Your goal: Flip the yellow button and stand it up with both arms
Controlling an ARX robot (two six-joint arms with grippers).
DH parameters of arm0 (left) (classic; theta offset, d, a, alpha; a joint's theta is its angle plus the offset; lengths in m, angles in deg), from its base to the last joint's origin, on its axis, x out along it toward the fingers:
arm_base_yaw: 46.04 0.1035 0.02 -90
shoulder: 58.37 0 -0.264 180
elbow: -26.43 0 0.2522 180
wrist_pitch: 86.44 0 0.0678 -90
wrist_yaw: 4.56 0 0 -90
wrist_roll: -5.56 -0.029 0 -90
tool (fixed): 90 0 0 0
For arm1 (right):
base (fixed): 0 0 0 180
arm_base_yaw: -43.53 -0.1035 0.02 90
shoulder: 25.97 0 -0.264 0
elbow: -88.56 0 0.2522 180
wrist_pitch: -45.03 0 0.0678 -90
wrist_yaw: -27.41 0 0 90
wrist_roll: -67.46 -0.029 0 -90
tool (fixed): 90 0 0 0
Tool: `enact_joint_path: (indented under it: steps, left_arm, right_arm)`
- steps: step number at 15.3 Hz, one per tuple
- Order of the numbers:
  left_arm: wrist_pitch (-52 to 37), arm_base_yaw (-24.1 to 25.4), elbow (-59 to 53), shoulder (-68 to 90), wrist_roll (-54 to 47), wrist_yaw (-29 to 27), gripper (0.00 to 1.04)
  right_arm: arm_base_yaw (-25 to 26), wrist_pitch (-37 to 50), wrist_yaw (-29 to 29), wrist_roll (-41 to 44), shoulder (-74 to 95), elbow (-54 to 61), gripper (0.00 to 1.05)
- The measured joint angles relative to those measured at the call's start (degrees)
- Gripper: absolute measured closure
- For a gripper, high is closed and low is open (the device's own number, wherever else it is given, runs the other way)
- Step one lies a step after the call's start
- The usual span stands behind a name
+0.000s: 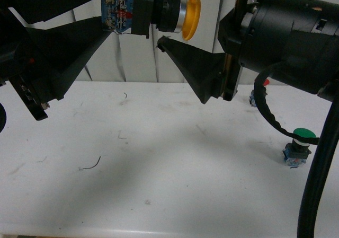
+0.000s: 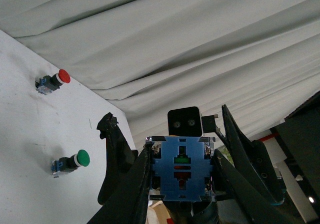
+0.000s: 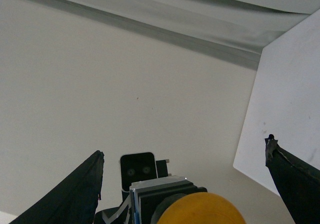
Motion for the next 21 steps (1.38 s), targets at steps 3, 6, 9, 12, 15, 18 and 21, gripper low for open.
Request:
enact_joint_path:
  steps: [3, 6, 9, 12, 15, 18, 21]
  left_arm:
    - [-0.02, -0.04, 0.04, 0.02, 0.0, 0.04, 0.75]
    - [-0.22, -0.07, 0.28, 0.02, 0.04, 0.5, 0.75]
    - [-0.28, -0.24, 0.28, 0.02, 0.11, 0.44, 0.75]
    - [-0.28, -0.24, 0.28, 0.02, 0.26, 0.42, 0.74]
    - [-0.17, 0.24, 0.28, 0.02, 0.09, 0.46, 0.4]
    - [-0.13, 4.11, 0.22, -0.24, 0.13, 1.66, 0.05]
    - [-0.11, 13.55, -1.05, -4.46, -1.68, 7.43, 0.07]
  right_arm:
    - [-0.85, 0.02, -0.31, -0.39, 0.0, -1.05, 0.35]
    - [-1.14, -0.17, -0.74, -0.63, 0.02, -1.05, 0.71]
    - [-1.09, -0.17, -0.61, -0.81, 0.02, -1.14, 0.73]
    - [-1.09, -0.17, -0.59, -0.81, 0.02, -1.14, 0.73]
    - [-1.09, -0.17, -0.37, -0.72, 0.02, -1.14, 0.73]
    - [-0.39, -0.2, -0.33, -0.72, 0.02, -1.14, 0.73]
    - [1.25, -0.17, 0.28, -0.72, -0.24, -1.03, 0.73]
